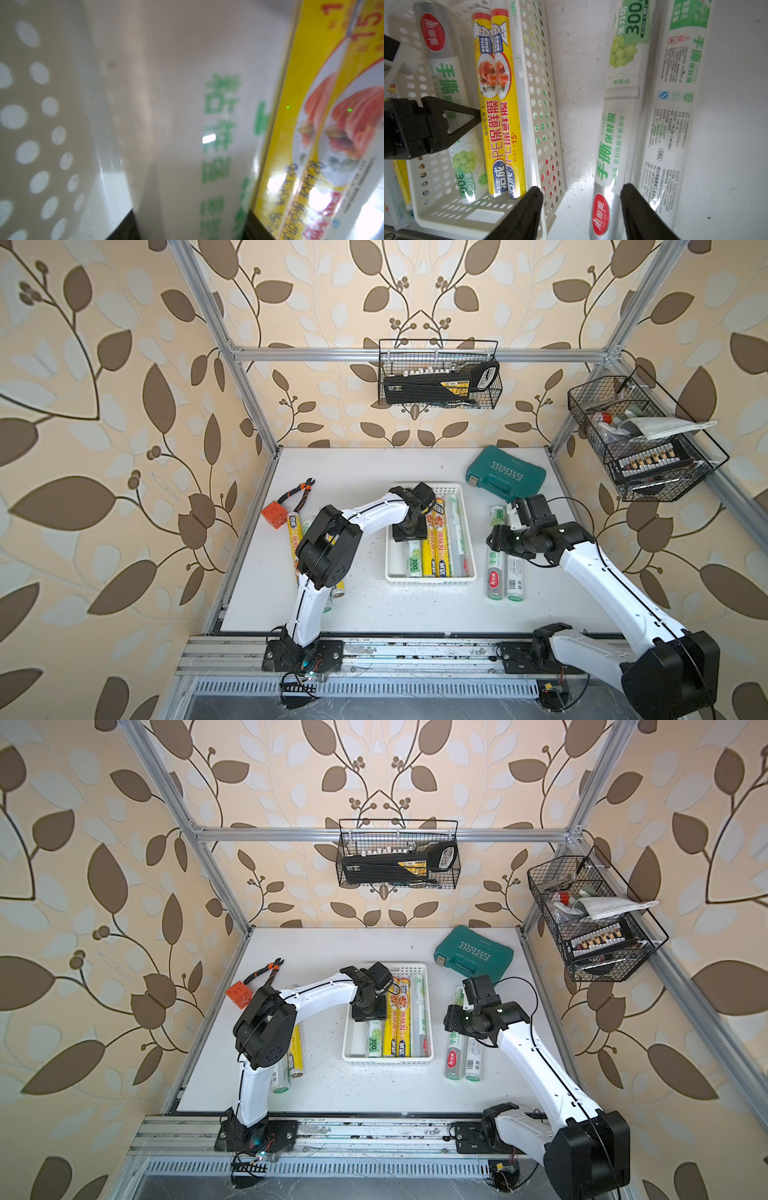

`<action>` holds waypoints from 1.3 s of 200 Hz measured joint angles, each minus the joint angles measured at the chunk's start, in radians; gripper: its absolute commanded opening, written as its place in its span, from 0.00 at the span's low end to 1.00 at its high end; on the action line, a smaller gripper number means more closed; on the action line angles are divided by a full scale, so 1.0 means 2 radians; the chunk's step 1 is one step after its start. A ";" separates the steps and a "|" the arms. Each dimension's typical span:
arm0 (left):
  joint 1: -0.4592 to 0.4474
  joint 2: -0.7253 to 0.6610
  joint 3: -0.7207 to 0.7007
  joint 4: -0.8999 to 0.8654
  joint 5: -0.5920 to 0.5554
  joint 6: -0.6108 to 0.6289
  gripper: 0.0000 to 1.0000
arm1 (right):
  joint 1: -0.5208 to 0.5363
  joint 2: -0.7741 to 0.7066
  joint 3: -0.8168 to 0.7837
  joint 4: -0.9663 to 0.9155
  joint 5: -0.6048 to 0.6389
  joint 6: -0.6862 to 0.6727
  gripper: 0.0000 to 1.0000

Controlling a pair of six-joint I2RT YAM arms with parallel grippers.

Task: Put the plastic wrap into the basket
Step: Place the plastic wrap in the basket.

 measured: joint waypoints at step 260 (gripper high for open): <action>0.047 -0.372 -0.185 0.030 -0.129 0.058 0.96 | 0.000 0.050 -0.003 -0.006 0.023 0.002 0.70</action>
